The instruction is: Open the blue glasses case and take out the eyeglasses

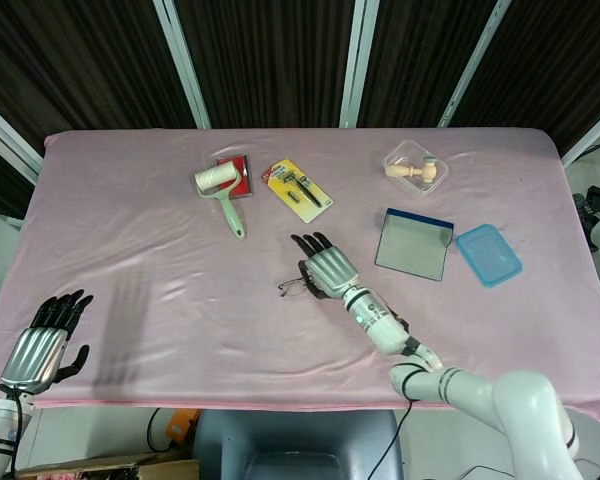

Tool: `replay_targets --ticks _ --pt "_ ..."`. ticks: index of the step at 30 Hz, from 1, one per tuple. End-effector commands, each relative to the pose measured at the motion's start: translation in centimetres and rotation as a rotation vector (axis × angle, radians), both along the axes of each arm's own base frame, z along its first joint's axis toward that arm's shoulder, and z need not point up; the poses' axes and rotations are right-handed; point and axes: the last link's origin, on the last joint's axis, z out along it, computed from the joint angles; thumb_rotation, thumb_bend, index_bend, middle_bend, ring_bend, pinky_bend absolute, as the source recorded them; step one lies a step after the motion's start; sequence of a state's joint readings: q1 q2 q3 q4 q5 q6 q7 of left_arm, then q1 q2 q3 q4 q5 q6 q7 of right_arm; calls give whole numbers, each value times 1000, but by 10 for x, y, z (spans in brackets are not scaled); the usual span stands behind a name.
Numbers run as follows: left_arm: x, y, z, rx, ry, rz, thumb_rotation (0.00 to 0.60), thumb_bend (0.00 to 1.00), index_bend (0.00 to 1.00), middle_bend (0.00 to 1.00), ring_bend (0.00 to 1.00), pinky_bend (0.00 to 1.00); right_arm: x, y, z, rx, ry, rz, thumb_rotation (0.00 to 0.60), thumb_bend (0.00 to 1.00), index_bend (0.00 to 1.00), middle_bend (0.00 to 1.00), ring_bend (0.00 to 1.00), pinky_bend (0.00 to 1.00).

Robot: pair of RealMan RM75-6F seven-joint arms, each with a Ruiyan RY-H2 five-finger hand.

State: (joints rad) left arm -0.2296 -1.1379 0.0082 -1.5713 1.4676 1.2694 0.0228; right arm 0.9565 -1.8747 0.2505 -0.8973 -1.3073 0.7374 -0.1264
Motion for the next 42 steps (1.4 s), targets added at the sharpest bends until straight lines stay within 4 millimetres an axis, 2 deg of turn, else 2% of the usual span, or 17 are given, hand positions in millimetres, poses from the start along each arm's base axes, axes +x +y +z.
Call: replay_targets --ticks 1,6,8,11,13,16,19,22,25,27,29,32,35,38,39,42 --pt "0 0 2 3 -3 -1 600 422 0 0 0 32 33 -6 -21 -7 2 -1 600 578 707 79 0 0" --pt "-1 -1 1 -7 -2 -1 600 423 0 0 0 32 52 -11 -38 -22 28 -15 600 577 648 80 0 0" --pt "-1 -1 2 -6 -3 -2 600 423 0 0 0 32 54 -11 -41 -22 31 -28 600 577 583 80 0 0" --pt "-1 -1 1 -7 -6 -1 600 422 0 0 0 32 54 -13 -42 -24 35 -40 600 577 429 77 0 0" --pt "-1 -1 0 -12 -4 -3 600 422 0 0 0 31 52 -14 -41 -20 39 -45 600 577 330 69 0 0" --pt "0 -1 -1 -20 -2 -8 600 422 0 0 0 31 50 -15 -33 -25 23 -45 600 577 289 57 0 0" --pt "1 -2 1 -2 -4 -12 600 422 0 0 0 30 41 -11 -13 -56 -10 -19 600 577 268 52 0 0" --pt "0 -3 5 19 -7 -14 600 423 0 0 0 30 14 3 22 -84 -2 19 600 550 212 17 0 0" --pt "0 -2 8 44 -6 -18 600 422 0 0 0 30 -33 34 73 -104 93 6 600 483 126 0 0 0" --pt "0 -3 11 71 0 -19 600 423 0 0 0 30 -68 66 112 -143 175 -32 600 460 38 0 0 0" --pt "0 -3 13 99 4 -17 600 422 0 0 0 30 -104 100 147 -201 248 -97 600 449 4 0 0 0" --pt "0 -3 17 140 11 -15 600 421 0 0 0 29 -154 148 183 -281 304 -228 600 447 0 0 0 0" --pt "0 -4 20 170 13 -18 600 421 0 0 0 22 -195 184 207 -377 188 -400 600 445 0 0 0 0" --pt "-1 -6 20 168 16 -16 600 418 0 0 0 20 -224 201 217 -440 148 -457 600 445 0 0 0 0" --pt "-1 -6 20 162 13 -14 600 417 0 0 0 19 -228 202 218 -439 163 -461 600 445 0 0 0 0" --pt "-2 -6 21 153 19 -4 600 417 0 0 0 20 -223 203 223 -440 118 -435 600 445 0 0 0 0"
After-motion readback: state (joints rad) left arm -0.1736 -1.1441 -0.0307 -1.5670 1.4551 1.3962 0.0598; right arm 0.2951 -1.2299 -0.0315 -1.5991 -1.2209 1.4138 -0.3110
